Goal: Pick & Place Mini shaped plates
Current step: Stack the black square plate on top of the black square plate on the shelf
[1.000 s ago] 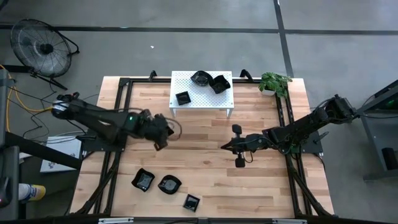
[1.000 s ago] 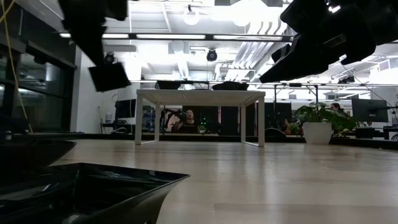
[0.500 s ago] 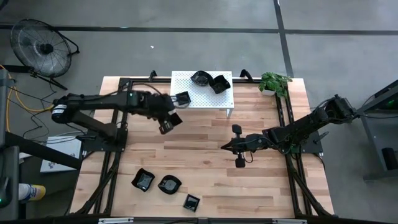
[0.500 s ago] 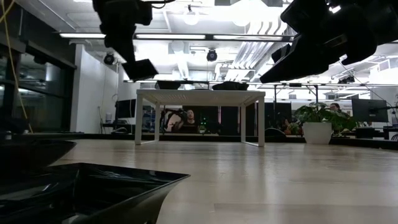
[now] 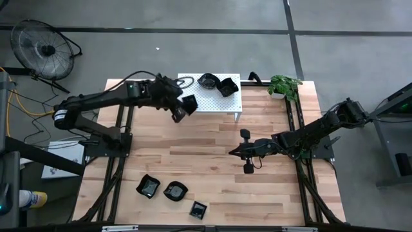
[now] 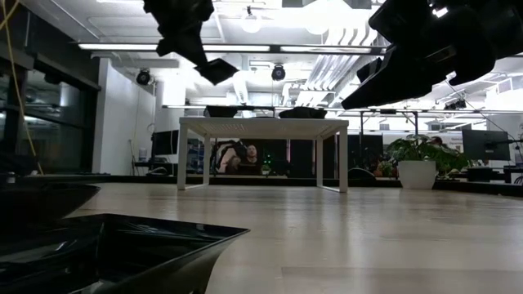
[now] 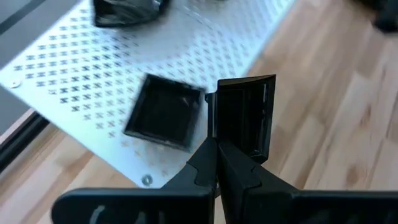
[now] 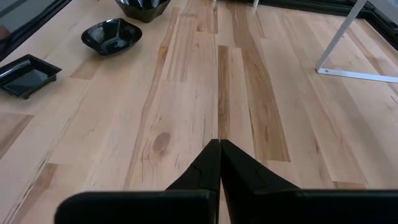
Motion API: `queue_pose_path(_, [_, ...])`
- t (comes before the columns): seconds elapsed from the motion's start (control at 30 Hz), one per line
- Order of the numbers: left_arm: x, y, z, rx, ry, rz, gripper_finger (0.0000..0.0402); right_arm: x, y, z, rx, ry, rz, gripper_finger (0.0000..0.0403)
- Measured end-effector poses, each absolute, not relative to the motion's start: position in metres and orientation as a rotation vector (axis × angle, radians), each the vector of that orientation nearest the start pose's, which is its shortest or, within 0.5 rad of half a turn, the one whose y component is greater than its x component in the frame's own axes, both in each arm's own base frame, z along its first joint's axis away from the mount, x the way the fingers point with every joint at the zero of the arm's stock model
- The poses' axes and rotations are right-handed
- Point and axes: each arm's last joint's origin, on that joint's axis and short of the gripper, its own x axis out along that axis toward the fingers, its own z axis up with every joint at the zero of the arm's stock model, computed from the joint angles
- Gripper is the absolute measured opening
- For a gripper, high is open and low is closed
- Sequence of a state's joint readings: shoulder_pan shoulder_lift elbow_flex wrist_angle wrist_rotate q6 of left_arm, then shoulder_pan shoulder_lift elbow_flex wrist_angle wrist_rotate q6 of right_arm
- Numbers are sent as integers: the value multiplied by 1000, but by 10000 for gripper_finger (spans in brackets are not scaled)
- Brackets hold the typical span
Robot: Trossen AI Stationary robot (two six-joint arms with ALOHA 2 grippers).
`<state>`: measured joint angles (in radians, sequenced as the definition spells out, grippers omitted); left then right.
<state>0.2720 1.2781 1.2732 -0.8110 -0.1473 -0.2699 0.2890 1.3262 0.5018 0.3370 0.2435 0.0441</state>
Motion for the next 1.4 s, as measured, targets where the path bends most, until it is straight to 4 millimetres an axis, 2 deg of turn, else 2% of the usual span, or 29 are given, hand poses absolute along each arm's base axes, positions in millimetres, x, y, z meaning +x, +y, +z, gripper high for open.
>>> queue_pose_path(0.33, [239, 93, 346, -555, 658, 696, 0, 243, 65, 176, -74, 472, 44, 2])
queue_pose_path(0.43, [243, 96, 345, -602, 583, 722, 0, 243, 65, 176, -72, 472, 43, 2])
queue_pose_path(0.57, [249, 97, 335, -673, 506, 730, 0, 243, 65, 176, -56, 472, 40, 6])
queue_pose_path(0.77, [252, 95, 312, -782, 480, 758, 0, 243, 65, 176, -56, 472, 39, 2])
queue_pose_path(0.93, [253, 91, 304, -833, 463, 795, 0, 243, 65, 176, -51, 469, 42, 4])
queue_pose_path(1.4, [250, 91, 302, -863, 444, 884, 0, 243, 65, 176, -36, 469, 38, 5])
